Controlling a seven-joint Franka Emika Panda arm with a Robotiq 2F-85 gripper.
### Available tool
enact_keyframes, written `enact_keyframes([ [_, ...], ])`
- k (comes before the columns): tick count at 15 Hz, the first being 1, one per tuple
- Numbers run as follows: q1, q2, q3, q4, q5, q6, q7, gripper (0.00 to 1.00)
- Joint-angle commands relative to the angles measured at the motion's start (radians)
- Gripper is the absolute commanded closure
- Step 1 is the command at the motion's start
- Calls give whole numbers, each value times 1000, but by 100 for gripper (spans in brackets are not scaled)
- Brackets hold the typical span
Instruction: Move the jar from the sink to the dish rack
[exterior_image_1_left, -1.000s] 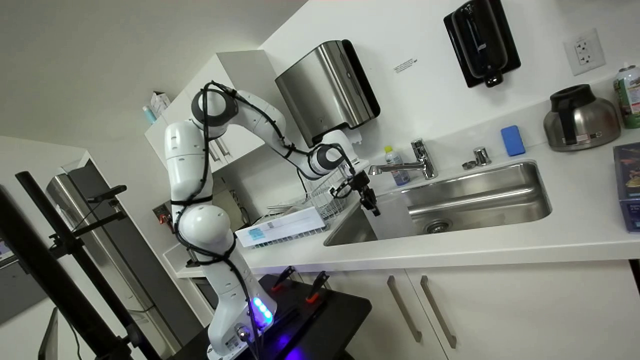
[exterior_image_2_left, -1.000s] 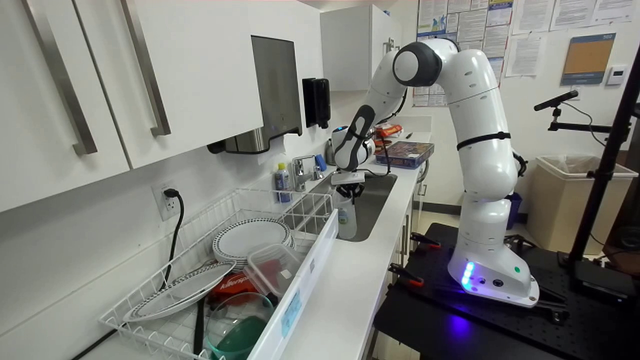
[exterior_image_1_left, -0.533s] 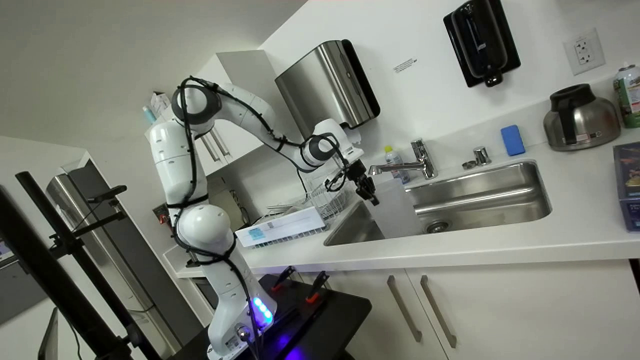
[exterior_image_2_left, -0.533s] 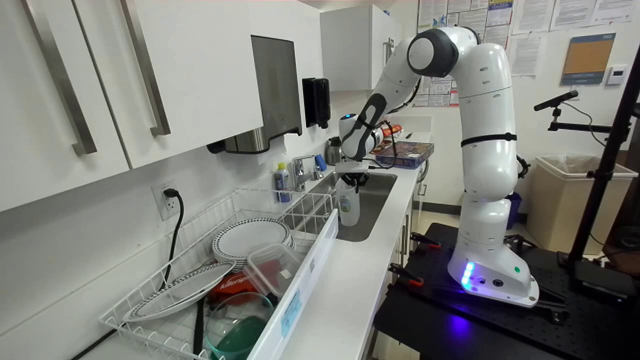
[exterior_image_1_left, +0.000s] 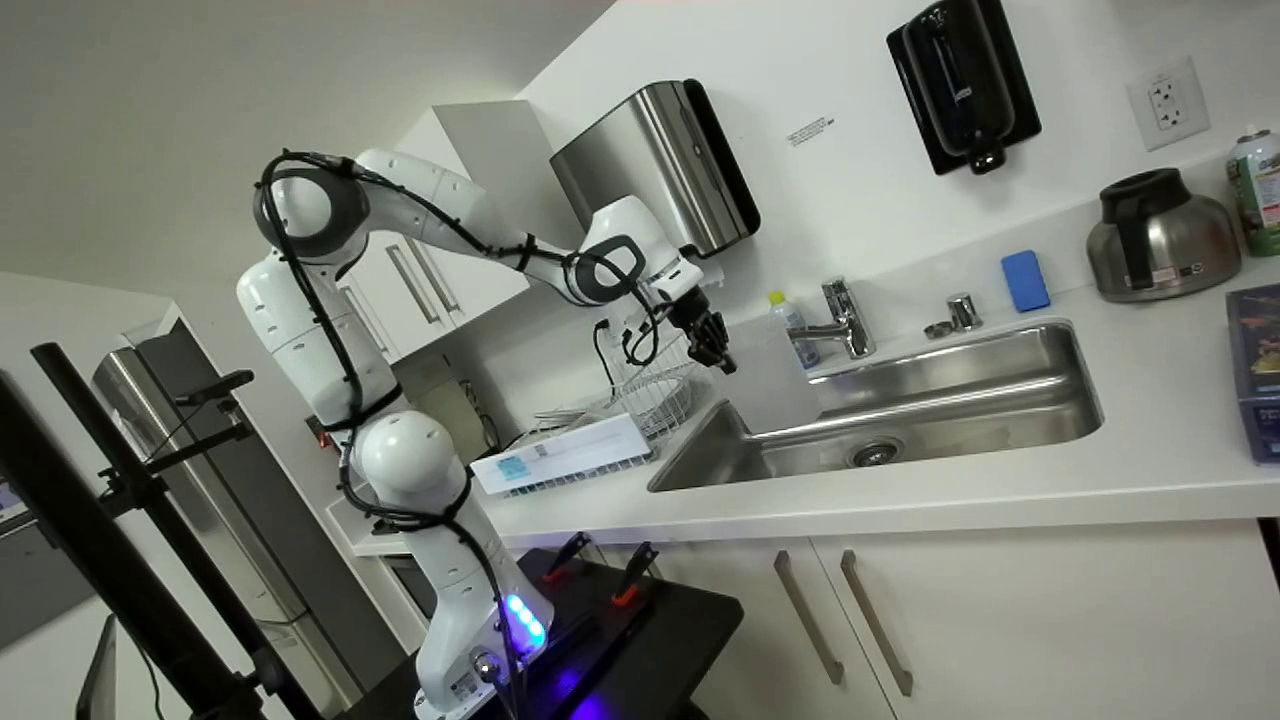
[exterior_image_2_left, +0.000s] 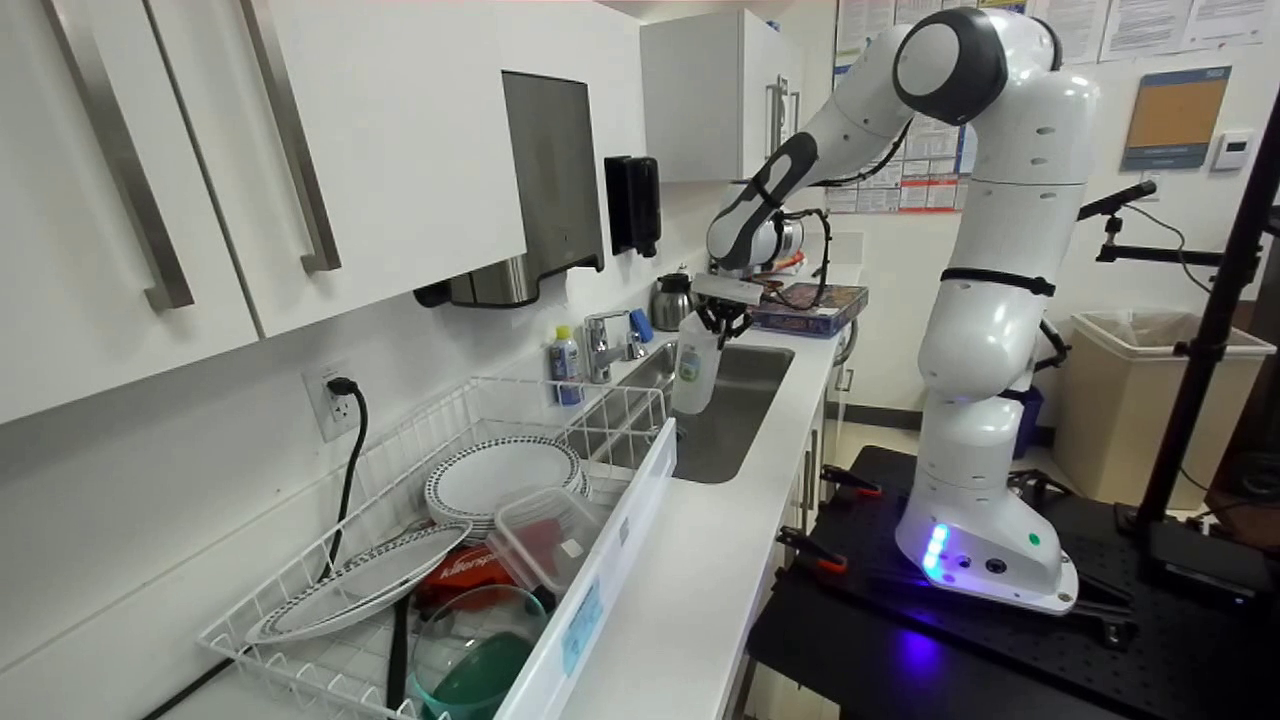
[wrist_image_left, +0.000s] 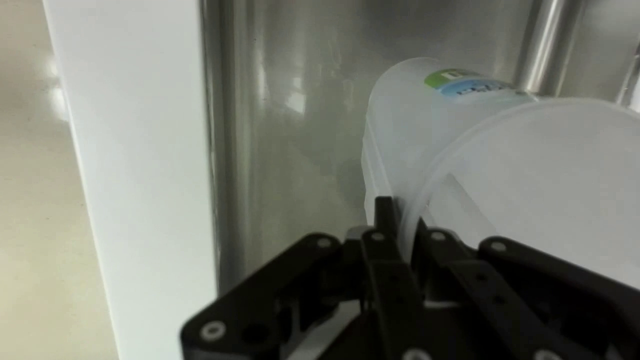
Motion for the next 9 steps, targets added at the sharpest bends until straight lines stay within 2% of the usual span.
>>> enact_keyframes([
  [1,-61,-148,29,-38,53,-64,-96,99],
  [3,-93,-186,42,-33,32,-93,-114,99],
  [4,-117,-198,58,-35,-14,-99,-99,99],
  [5,-112,-137,60,-9,32,-72,-104,94],
  [9,-134,-168,74,-18,8,-82,-104,94],
])
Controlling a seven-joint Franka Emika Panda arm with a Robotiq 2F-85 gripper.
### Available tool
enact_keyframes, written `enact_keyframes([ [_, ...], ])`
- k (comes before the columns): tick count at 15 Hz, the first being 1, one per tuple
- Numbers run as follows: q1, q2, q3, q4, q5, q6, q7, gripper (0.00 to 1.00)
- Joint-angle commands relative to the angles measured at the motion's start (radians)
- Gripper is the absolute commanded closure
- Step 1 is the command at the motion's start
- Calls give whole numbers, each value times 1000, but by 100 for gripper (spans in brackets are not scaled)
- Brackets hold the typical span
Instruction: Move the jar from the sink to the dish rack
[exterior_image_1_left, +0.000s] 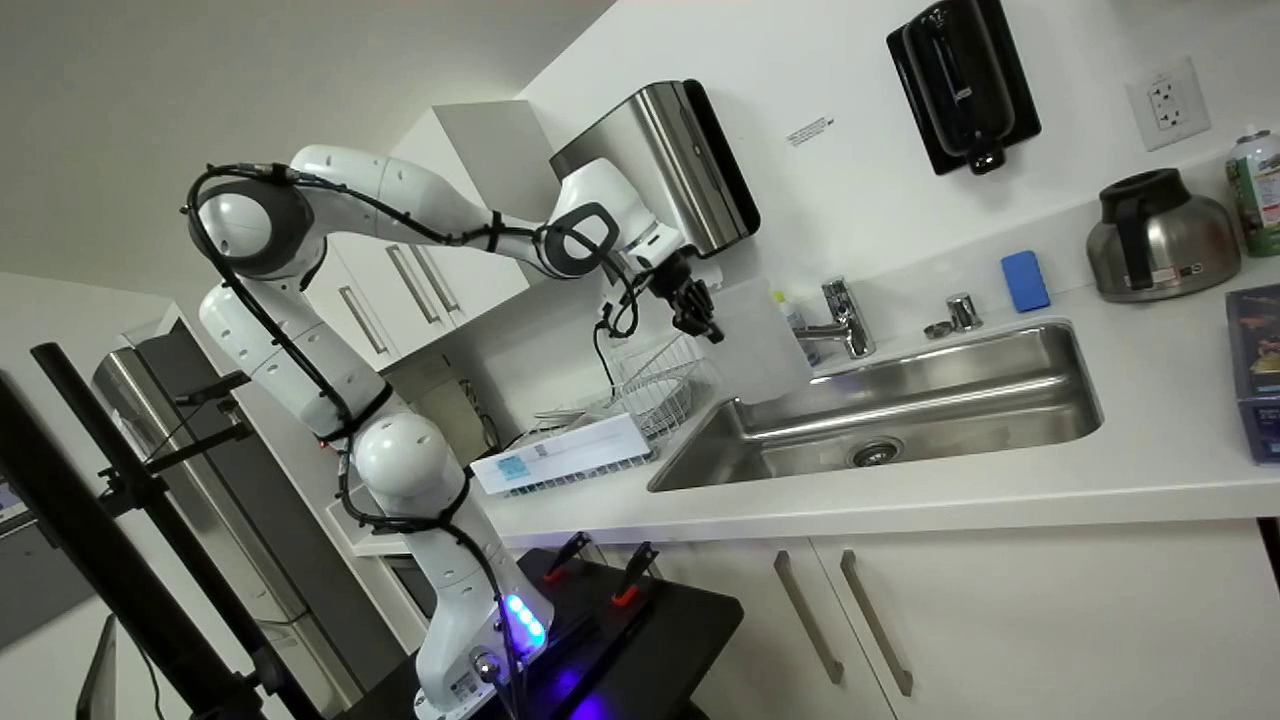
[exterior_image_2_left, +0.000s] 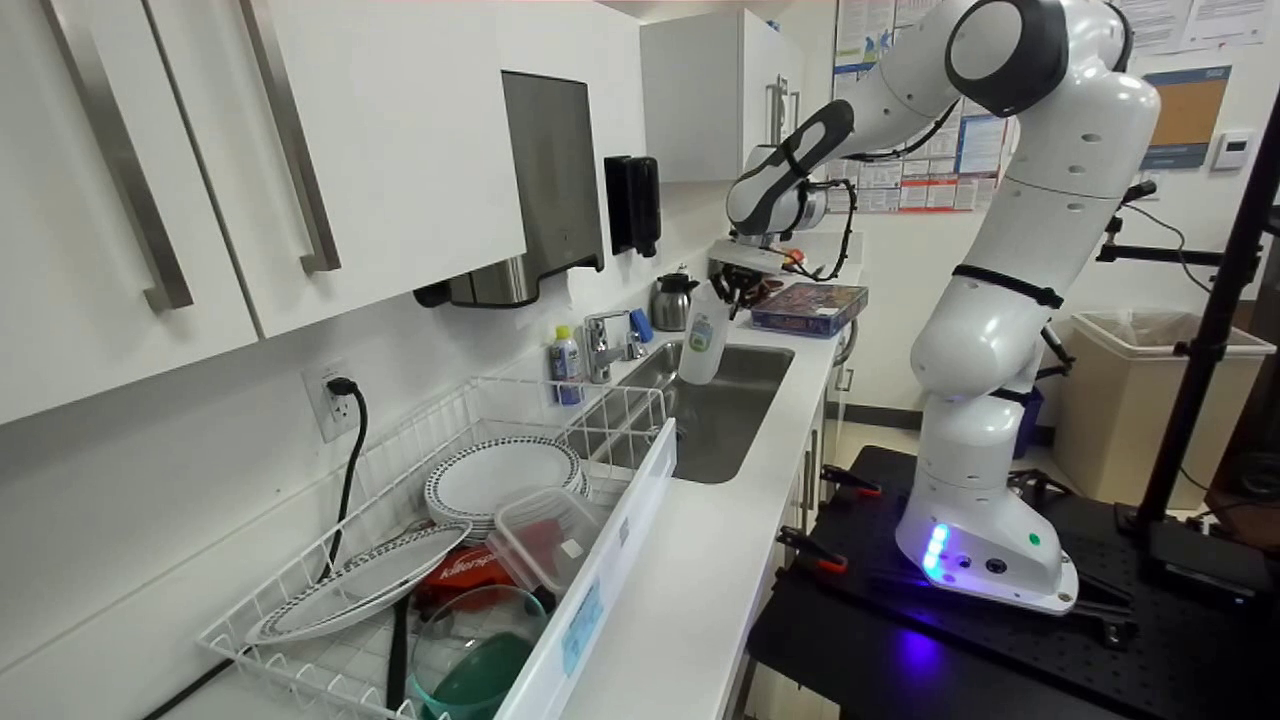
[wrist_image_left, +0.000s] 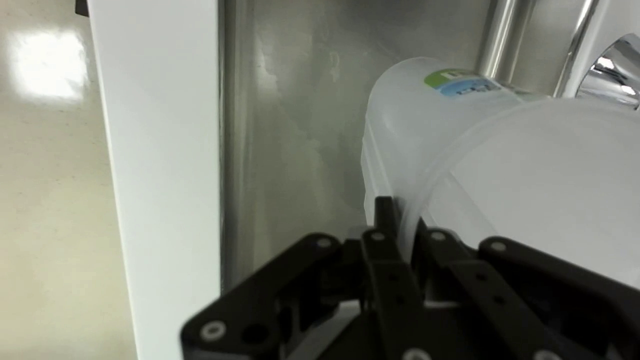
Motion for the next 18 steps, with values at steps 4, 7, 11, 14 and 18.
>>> enact_keyframes([
  [4,-15,-10,27,4,75,-21,-31,99],
  [7,11,-78,9,37,249,-143,-89,99],
  [11,1,-128,-14,131,345,-465,-179,99],
  [14,48,-152,-86,230,378,-718,-234,99],
  [18,11,-133,-64,308,578,-907,-317,99],
])
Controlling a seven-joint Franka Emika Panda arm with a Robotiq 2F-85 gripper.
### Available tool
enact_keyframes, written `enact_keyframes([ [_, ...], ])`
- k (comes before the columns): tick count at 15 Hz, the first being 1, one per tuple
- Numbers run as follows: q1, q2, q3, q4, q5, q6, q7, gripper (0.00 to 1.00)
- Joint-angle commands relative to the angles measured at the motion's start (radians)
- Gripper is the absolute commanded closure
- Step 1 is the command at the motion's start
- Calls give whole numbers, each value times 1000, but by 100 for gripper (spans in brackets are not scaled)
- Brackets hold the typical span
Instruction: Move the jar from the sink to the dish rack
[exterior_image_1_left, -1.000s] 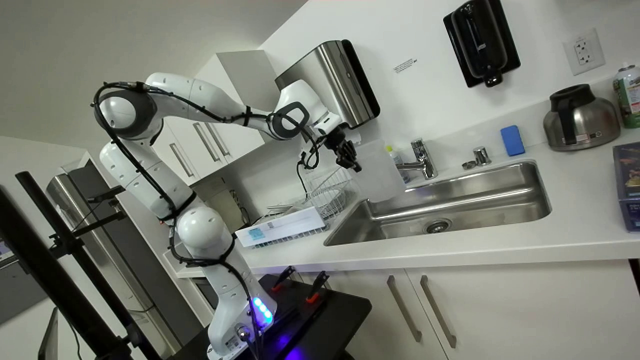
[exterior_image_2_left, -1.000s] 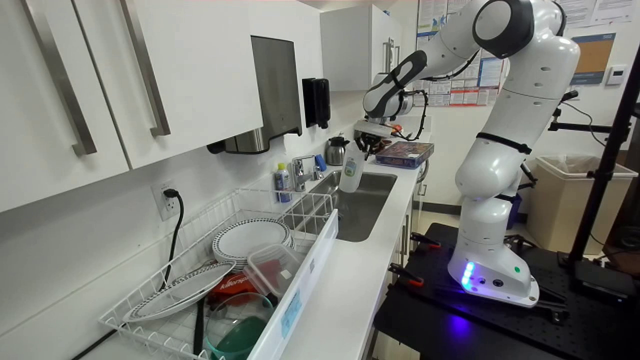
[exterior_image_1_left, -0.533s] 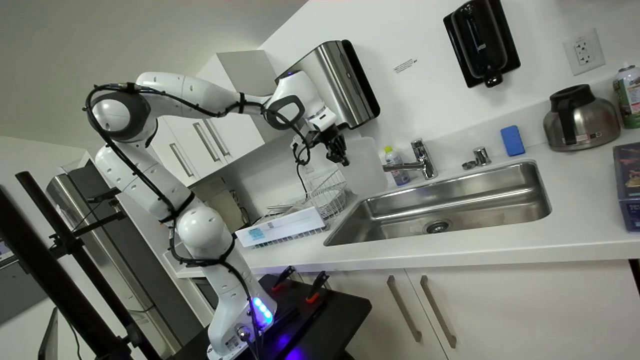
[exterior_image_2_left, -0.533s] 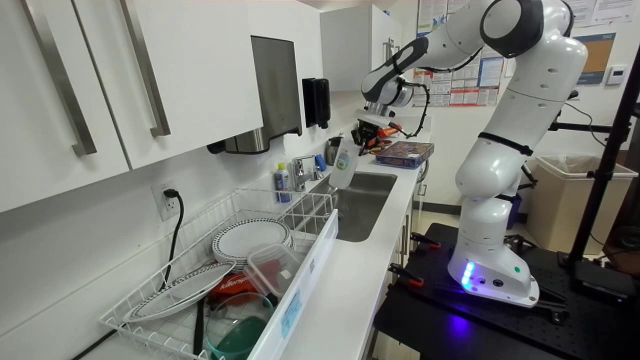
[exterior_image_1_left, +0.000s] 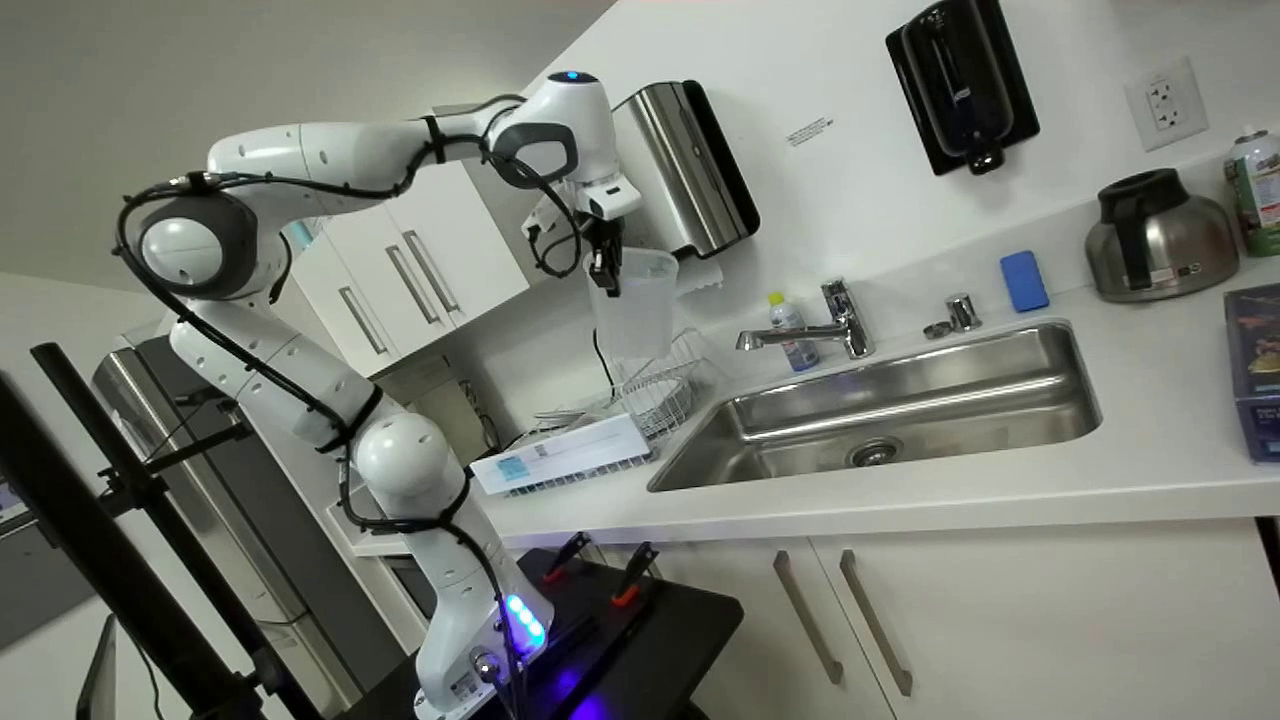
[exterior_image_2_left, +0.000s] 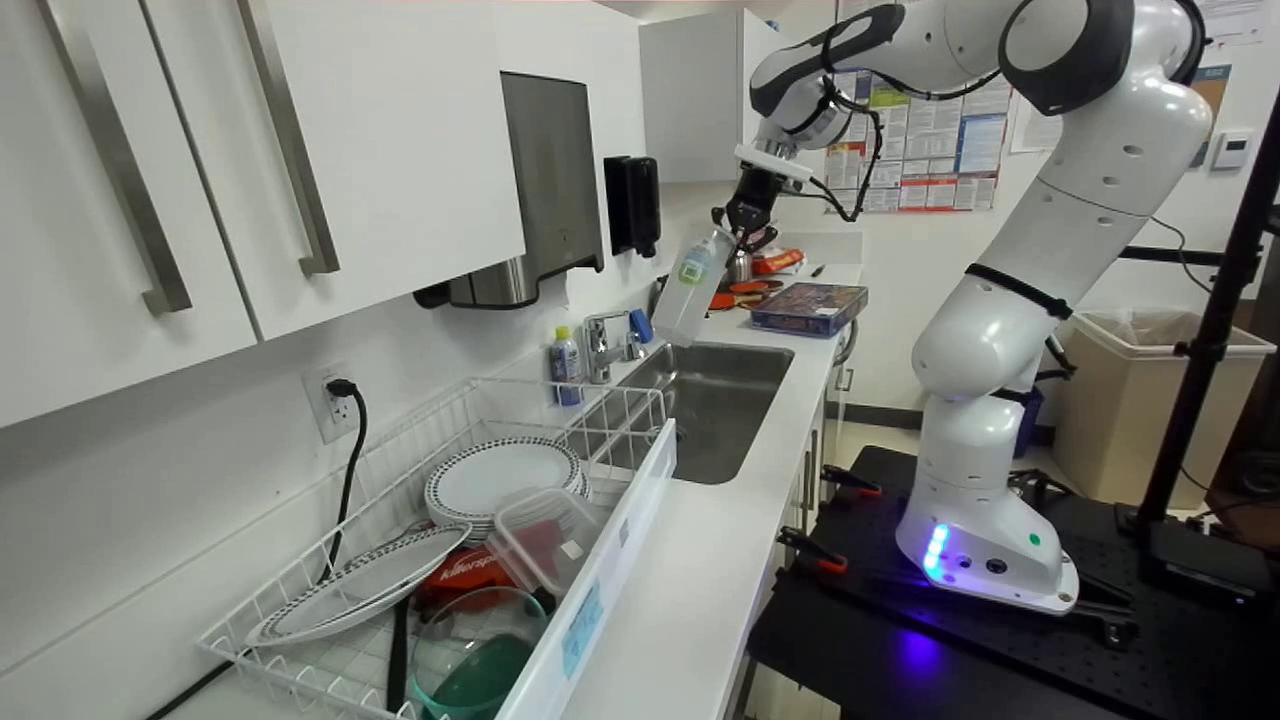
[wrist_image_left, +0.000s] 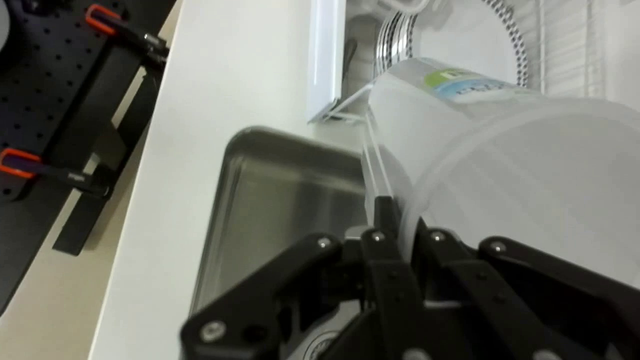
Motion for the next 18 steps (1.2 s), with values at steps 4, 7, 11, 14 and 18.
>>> enact_keyframes([
  [4,8,30,49,19,341,-124,-98,99],
  [7,-17,35,88,11,355,-120,-101,99],
  [11,-22,51,105,10,359,-118,-102,94],
  [14,-16,80,105,2,394,-143,-81,99],
  [18,32,134,164,-26,495,-175,-66,99],
])
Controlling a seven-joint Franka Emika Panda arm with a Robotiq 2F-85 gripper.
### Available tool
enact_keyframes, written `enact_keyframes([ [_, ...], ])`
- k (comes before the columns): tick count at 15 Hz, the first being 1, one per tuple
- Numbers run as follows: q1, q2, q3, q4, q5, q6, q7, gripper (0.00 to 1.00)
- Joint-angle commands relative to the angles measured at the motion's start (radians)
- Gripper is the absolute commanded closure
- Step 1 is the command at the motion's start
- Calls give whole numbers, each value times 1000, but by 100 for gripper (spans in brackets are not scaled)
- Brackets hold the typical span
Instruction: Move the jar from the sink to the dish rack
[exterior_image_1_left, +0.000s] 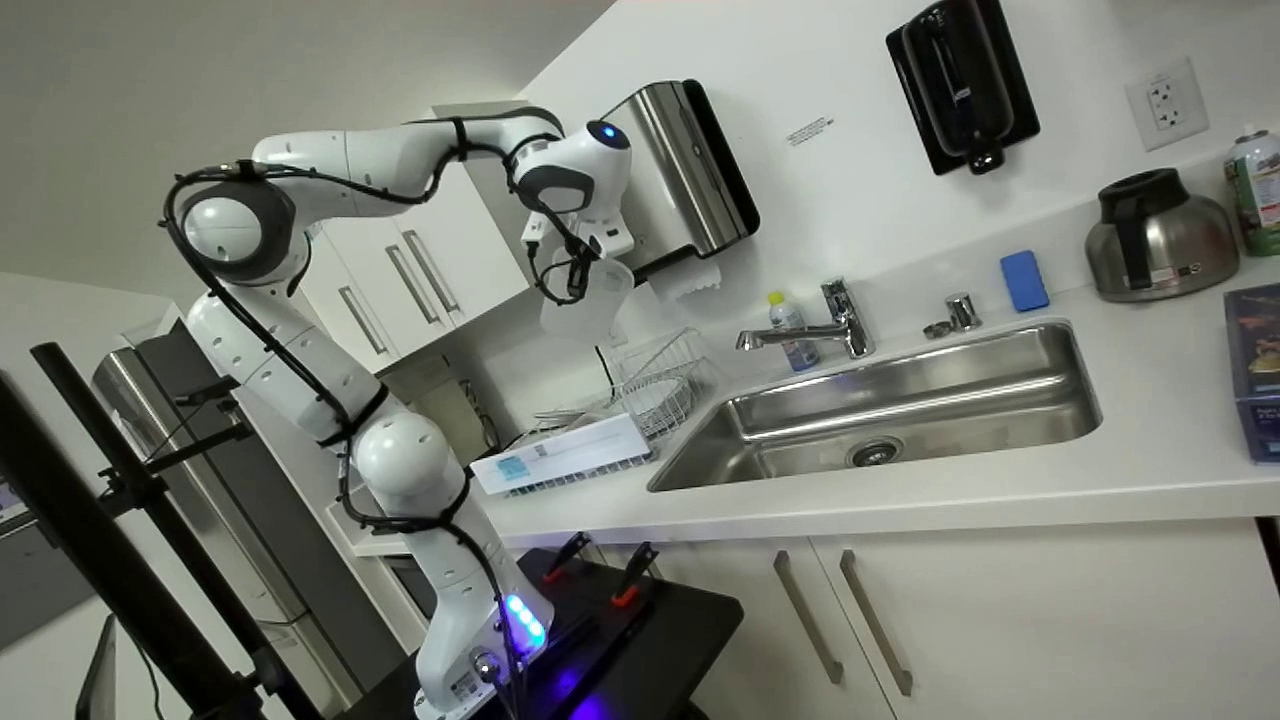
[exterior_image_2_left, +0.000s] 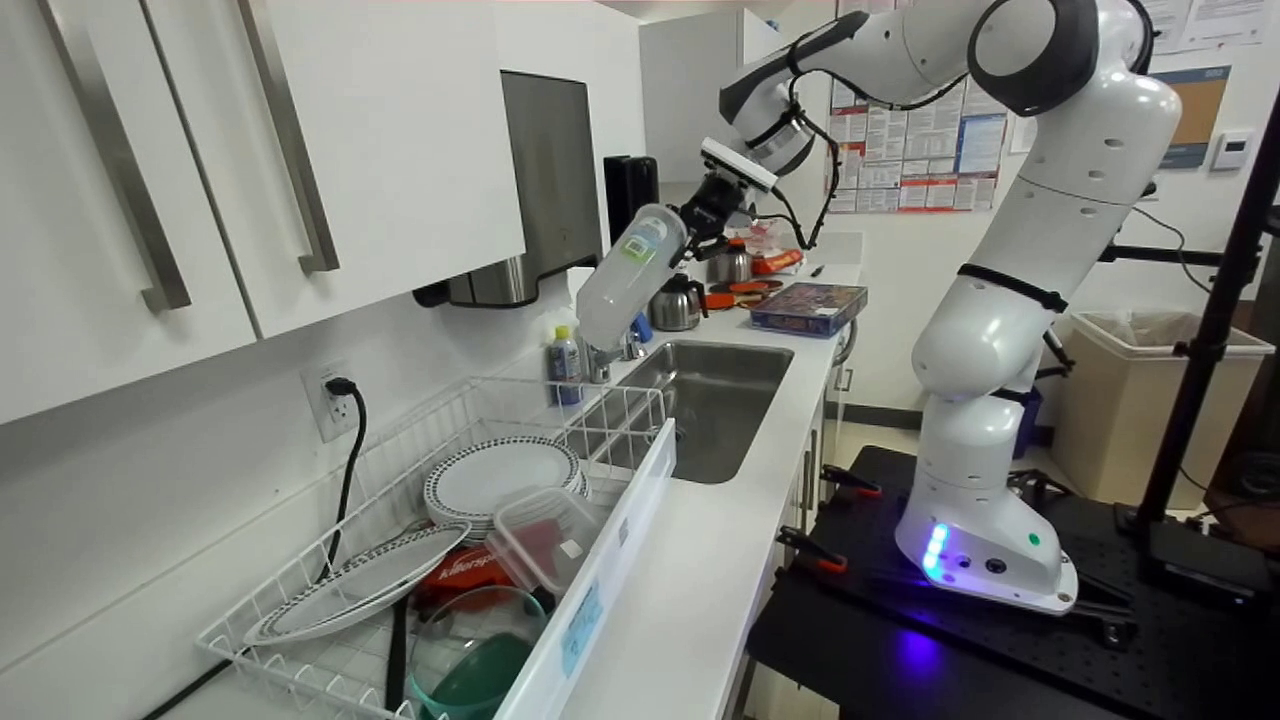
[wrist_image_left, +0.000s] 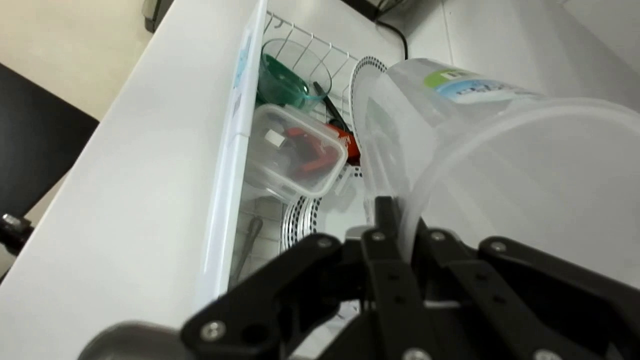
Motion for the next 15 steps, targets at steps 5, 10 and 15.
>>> enact_keyframes([
  [5,99,149,131,-7,200,-19,28,99],
  [10,151,250,195,0,202,84,54,99],
  [15,176,300,198,-10,198,115,10,94],
])
